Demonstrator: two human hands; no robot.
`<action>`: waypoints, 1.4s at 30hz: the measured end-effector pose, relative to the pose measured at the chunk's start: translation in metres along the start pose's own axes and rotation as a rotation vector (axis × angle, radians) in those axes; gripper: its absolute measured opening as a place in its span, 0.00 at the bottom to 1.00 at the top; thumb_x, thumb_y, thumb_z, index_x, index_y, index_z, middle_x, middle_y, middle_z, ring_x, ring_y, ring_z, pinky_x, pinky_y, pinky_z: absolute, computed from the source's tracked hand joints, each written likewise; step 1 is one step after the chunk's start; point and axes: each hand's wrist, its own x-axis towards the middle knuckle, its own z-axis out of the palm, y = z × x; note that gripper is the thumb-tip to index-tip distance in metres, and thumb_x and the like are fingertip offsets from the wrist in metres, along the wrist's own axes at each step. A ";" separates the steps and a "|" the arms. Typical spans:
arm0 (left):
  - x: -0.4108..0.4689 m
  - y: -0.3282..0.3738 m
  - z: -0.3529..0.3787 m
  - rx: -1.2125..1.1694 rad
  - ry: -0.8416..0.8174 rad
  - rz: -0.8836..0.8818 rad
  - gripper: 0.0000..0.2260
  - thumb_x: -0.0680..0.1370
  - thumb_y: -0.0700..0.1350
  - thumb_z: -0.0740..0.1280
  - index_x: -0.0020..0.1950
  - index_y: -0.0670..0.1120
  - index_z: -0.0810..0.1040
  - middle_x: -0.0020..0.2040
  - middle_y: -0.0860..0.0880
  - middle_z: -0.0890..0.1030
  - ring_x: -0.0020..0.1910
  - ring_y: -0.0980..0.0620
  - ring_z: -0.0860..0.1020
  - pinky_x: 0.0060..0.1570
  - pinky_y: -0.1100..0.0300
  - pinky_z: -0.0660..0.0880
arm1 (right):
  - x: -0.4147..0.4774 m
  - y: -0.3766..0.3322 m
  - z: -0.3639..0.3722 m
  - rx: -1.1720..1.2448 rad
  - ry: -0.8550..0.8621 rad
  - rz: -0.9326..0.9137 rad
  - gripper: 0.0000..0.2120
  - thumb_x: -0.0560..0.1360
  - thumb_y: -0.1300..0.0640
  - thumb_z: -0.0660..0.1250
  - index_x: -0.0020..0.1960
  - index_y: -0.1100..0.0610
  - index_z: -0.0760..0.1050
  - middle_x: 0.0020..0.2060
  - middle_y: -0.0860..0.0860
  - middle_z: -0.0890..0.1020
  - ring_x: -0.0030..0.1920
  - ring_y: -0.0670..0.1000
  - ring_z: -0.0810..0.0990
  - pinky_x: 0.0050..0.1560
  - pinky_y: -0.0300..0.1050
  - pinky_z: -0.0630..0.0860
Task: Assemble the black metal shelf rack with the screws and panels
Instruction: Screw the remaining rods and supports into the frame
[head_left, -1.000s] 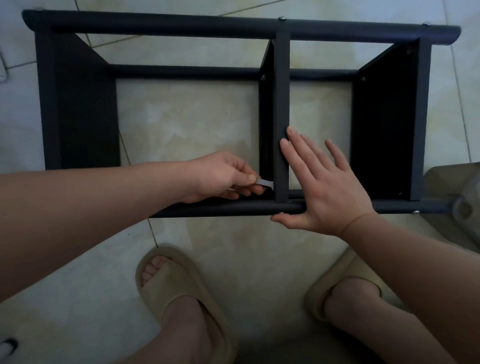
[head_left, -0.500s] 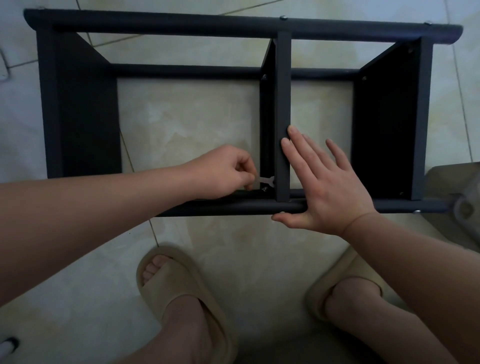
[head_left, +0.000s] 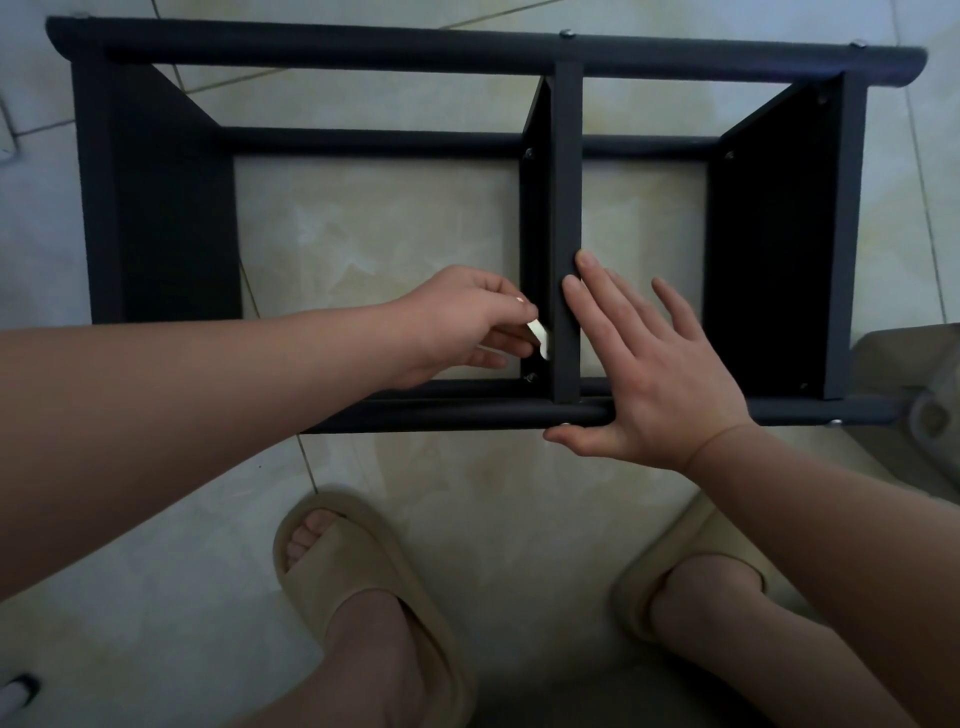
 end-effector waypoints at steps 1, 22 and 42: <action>0.001 -0.001 0.000 -0.003 0.017 -0.005 0.06 0.80 0.42 0.68 0.43 0.46 0.76 0.37 0.48 0.83 0.39 0.52 0.83 0.43 0.58 0.76 | 0.000 0.000 0.000 0.000 -0.002 0.000 0.56 0.69 0.22 0.59 0.83 0.58 0.49 0.83 0.52 0.49 0.80 0.58 0.61 0.76 0.67 0.59; 0.004 0.001 0.002 0.012 0.073 -0.077 0.04 0.81 0.48 0.67 0.52 0.49 0.81 0.46 0.50 0.86 0.41 0.54 0.81 0.43 0.59 0.73 | 0.001 0.000 0.000 -0.009 0.005 0.000 0.56 0.69 0.22 0.59 0.83 0.58 0.49 0.82 0.52 0.49 0.80 0.59 0.62 0.76 0.67 0.60; 0.003 0.001 0.004 0.074 0.068 -0.060 0.03 0.80 0.48 0.69 0.49 0.50 0.80 0.48 0.49 0.86 0.41 0.54 0.80 0.43 0.60 0.73 | 0.000 0.000 0.000 0.001 0.006 -0.003 0.56 0.69 0.23 0.59 0.83 0.58 0.49 0.83 0.53 0.49 0.79 0.59 0.63 0.75 0.67 0.61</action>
